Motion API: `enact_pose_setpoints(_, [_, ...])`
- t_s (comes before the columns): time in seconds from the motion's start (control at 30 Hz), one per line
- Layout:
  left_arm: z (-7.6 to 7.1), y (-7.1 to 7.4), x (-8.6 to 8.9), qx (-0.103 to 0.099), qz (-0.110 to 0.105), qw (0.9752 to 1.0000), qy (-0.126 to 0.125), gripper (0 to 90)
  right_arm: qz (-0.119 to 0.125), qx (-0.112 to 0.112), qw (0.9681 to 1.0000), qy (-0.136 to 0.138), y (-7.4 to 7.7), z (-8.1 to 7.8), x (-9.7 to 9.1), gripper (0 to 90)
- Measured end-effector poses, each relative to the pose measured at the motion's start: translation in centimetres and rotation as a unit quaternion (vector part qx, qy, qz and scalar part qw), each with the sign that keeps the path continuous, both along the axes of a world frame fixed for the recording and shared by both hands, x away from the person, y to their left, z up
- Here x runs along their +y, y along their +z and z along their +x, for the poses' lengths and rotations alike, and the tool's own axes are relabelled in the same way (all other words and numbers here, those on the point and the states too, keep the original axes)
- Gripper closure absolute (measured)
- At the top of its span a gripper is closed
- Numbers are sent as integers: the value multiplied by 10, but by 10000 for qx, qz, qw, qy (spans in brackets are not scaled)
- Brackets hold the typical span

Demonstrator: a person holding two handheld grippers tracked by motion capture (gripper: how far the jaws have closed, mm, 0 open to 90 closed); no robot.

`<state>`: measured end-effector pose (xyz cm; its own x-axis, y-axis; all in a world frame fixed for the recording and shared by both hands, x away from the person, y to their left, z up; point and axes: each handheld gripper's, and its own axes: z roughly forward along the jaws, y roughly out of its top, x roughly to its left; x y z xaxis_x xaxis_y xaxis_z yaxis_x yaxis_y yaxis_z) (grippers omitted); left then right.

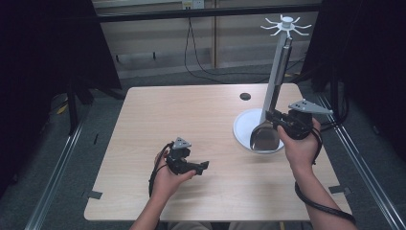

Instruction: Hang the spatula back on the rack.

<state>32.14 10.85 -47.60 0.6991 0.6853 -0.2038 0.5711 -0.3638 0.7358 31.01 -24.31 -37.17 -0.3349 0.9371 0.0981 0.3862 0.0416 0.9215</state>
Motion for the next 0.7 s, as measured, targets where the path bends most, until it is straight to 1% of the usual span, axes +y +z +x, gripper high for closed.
enact_pose_setpoints(0.23, [0, -1, -1, 17, -11, 10000, 10, 109, -80, 38, 10000, -2, 1, 2, 0, 756])
enact_pose_setpoints(0.43, [0, 0, 0, -4, 4, 10000, 4, 108, -103, 62, 9999, -34, -2, 5, -1, 756])
enact_pose_setpoints(0.57, [0, -1, 0, 6, 14, 10000, 10, 108, -73, 68, 9999, -39, -4, 6, -2, 754])
enact_pose_setpoints(0.7, [0, 0, 0, -11, 4, 10000, -2, 108, -122, 48, 9999, -18, -3, 6, -3, 753])
